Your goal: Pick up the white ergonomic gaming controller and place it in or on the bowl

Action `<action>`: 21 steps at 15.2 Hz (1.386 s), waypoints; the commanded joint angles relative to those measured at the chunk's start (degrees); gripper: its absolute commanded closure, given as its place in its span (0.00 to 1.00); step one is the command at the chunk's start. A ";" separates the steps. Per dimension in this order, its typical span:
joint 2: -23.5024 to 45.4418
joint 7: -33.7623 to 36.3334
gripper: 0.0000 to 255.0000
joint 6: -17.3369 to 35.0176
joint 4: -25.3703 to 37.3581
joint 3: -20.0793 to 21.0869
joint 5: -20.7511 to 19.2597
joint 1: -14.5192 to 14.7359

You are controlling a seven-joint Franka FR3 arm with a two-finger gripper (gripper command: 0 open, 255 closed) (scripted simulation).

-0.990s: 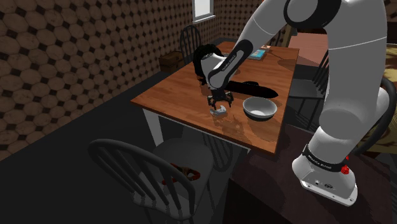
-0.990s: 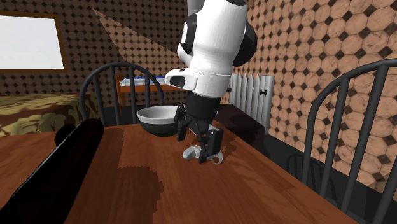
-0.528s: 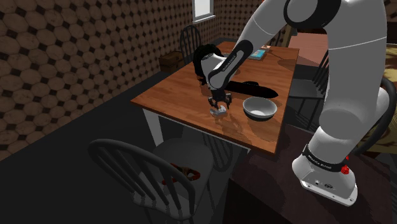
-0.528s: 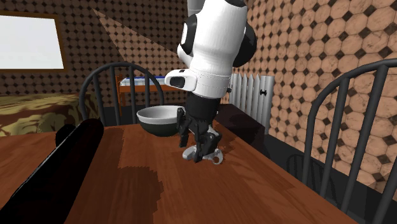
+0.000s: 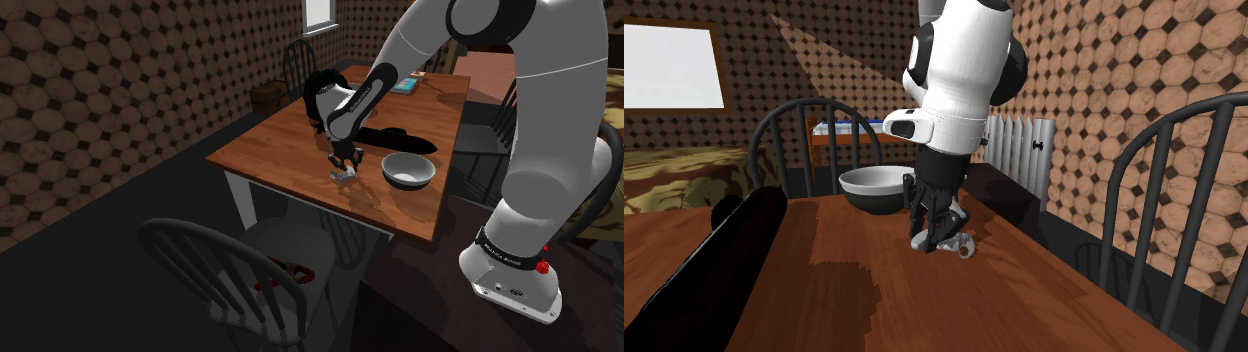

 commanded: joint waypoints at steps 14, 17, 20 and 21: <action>-7.60 -3.29 1.00 -7.48 0.38 1.35 3.16 -0.72; -9.16 -4.02 1.00 -9.31 0.77 1.57 3.83 -0.82; -10.64 -4.73 1.00 -11.18 1.28 1.75 4.46 -0.90; -11.12 -4.96 1.00 -11.82 1.47 1.81 4.66 -0.92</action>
